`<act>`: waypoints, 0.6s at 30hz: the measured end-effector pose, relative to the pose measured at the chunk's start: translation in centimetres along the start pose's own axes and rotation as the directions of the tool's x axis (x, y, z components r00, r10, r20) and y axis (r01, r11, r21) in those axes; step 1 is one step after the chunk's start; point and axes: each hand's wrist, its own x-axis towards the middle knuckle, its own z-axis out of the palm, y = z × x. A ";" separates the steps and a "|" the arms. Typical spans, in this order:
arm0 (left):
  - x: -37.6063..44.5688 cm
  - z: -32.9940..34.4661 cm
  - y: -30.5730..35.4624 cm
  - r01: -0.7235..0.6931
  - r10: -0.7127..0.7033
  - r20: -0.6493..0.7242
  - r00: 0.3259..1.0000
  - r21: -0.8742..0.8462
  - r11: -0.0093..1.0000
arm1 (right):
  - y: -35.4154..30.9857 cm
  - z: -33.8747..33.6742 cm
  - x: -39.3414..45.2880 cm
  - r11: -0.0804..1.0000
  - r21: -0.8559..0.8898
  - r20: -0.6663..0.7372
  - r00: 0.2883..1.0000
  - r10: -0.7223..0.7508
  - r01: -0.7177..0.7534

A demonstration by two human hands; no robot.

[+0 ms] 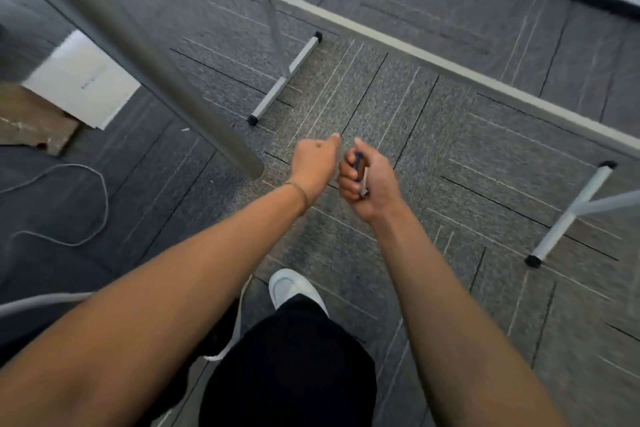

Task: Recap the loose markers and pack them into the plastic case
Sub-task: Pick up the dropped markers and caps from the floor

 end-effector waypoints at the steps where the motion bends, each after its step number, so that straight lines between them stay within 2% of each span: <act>1: -1.7 -0.9 1.5 -0.048 0.048 -0.019 0.999 -0.012 0.999 | -0.6 1.5 -1.0 0.999 -0.035 -0.011 1.000 -0.022 0.021; 7: -11.5 -7.2 10.2 -0.287 0.280 -0.105 0.954 -0.067 0.955 | -5.1 11.2 -8.5 0.963 -0.148 0.005 0.974 -0.227 0.225; 13: -19.9 -13.5 17.5 -0.474 0.438 -0.217 0.872 -0.156 0.867 | -9.2 21.8 -17.0 0.854 -0.287 0.064 0.898 -0.436 0.435; 15: -22.6 -16.0 19.6 -0.526 0.479 -0.264 0.837 -0.146 0.838 | -10.2 24.9 -19.9 0.793 -0.361 0.109 0.867 -0.487 0.491; 18: -26.8 -20.3 22.0 -0.605 0.555 -0.316 0.770 -0.084 0.792 | -10.8 29.1 -23.6 0.690 -0.419 0.257 0.806 -0.534 0.591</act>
